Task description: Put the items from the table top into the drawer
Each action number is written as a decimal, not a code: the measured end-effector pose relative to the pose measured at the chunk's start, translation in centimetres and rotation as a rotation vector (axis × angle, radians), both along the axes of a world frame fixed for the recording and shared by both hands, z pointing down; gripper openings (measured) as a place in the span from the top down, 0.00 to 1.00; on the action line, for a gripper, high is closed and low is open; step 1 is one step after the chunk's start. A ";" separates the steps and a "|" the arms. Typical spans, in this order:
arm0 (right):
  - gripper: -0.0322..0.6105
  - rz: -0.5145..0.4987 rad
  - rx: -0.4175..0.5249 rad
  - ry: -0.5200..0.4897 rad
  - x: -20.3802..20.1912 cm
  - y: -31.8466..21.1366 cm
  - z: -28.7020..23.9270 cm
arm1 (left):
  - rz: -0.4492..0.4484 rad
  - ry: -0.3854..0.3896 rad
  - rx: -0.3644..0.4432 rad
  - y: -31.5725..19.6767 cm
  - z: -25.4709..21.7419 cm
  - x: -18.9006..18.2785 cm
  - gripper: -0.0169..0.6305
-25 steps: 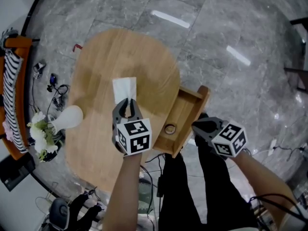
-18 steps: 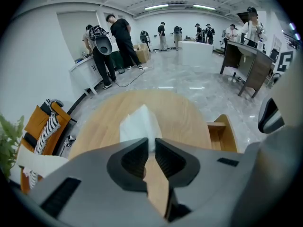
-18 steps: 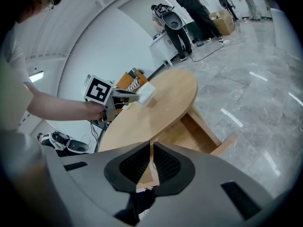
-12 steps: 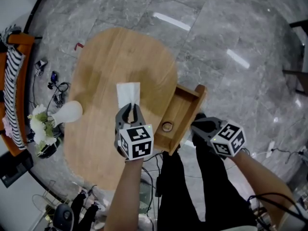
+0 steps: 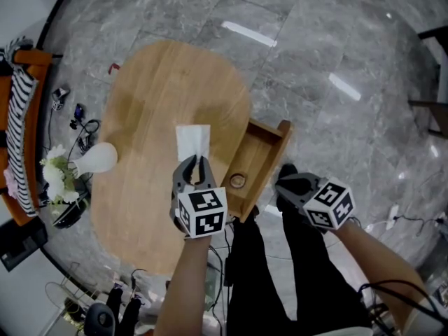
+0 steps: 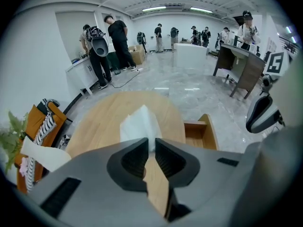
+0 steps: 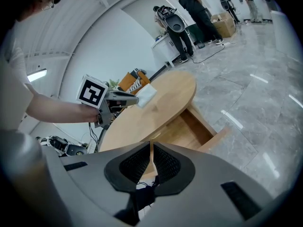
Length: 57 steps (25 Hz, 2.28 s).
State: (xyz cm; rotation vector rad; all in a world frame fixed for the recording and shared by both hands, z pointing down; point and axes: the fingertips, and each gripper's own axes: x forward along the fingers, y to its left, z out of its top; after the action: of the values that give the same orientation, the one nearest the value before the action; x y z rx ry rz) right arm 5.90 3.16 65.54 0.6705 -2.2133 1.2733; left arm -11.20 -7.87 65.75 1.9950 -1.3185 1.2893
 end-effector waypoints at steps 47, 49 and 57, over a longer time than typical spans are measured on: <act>0.88 0.072 -0.045 0.005 7.2 2.9 3.7 | 0.289 0.038 -0.170 8.5 5.3 14.1 0.90; 0.88 0.082 -0.051 0.008 7.6 2.9 4.1 | 0.303 0.033 -0.174 8.5 5.9 14.1 0.90; 0.88 0.097 -0.073 0.005 8.4 3.1 5.7 | 0.295 -0.001 -0.207 8.3 9.2 13.9 0.89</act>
State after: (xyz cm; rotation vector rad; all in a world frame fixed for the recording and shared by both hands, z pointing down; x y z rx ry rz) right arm 14.34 6.27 71.27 0.7598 -2.1422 1.3916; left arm 2.67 0.40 74.99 2.0930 -0.8710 1.4896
